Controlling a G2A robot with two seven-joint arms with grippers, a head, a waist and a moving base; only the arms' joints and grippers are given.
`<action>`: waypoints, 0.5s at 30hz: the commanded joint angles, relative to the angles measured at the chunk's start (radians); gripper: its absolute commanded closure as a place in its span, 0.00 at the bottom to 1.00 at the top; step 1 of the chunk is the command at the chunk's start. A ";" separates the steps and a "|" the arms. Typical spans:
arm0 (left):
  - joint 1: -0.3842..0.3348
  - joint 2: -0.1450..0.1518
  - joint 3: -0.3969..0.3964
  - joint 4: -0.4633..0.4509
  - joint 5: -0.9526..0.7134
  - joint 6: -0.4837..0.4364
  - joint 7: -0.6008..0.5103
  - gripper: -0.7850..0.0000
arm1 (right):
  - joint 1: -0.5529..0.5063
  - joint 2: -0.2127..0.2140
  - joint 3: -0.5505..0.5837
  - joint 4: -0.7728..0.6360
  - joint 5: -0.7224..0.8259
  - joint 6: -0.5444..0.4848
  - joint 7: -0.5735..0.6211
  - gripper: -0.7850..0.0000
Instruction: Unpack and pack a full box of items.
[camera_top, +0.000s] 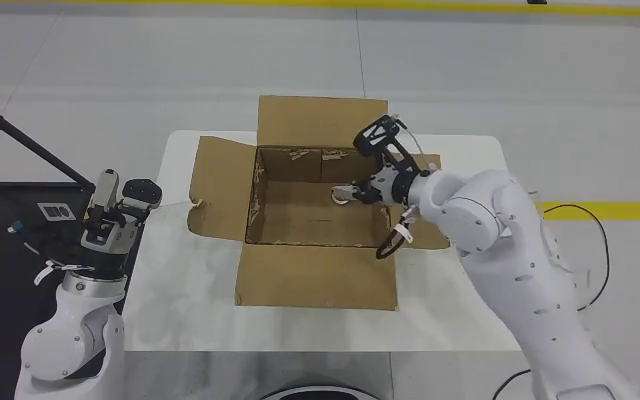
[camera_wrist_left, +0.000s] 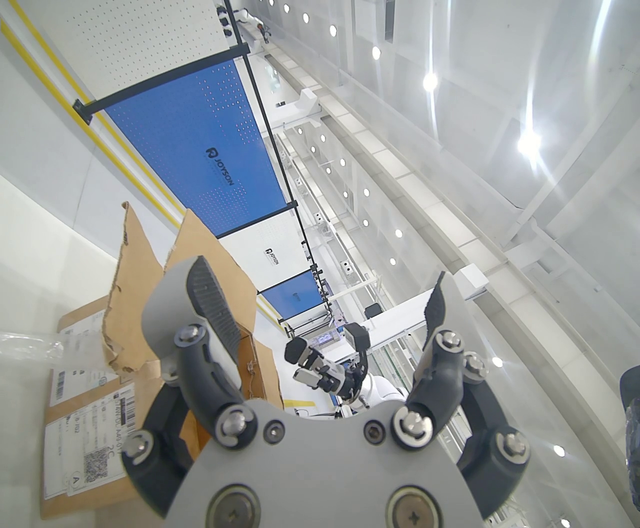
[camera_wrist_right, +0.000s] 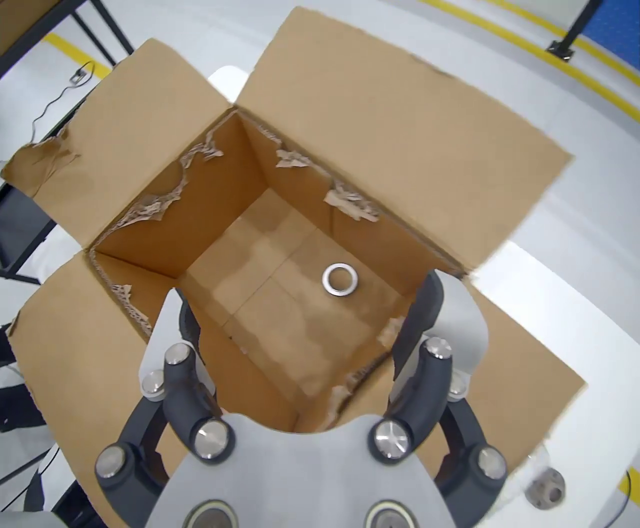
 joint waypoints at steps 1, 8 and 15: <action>0.000 0.000 0.000 0.000 0.000 0.000 0.000 0.00 | 0.016 -0.012 -0.028 0.023 0.088 -0.018 -0.031 0.00; 0.000 0.000 0.000 0.000 0.000 0.000 0.000 0.00 | 0.016 -0.012 -0.028 0.023 0.088 -0.018 -0.031 0.00; 0.000 0.000 0.000 0.000 0.000 0.000 0.000 0.00 | 0.007 -0.013 -0.043 0.016 0.070 -0.032 -0.038 0.00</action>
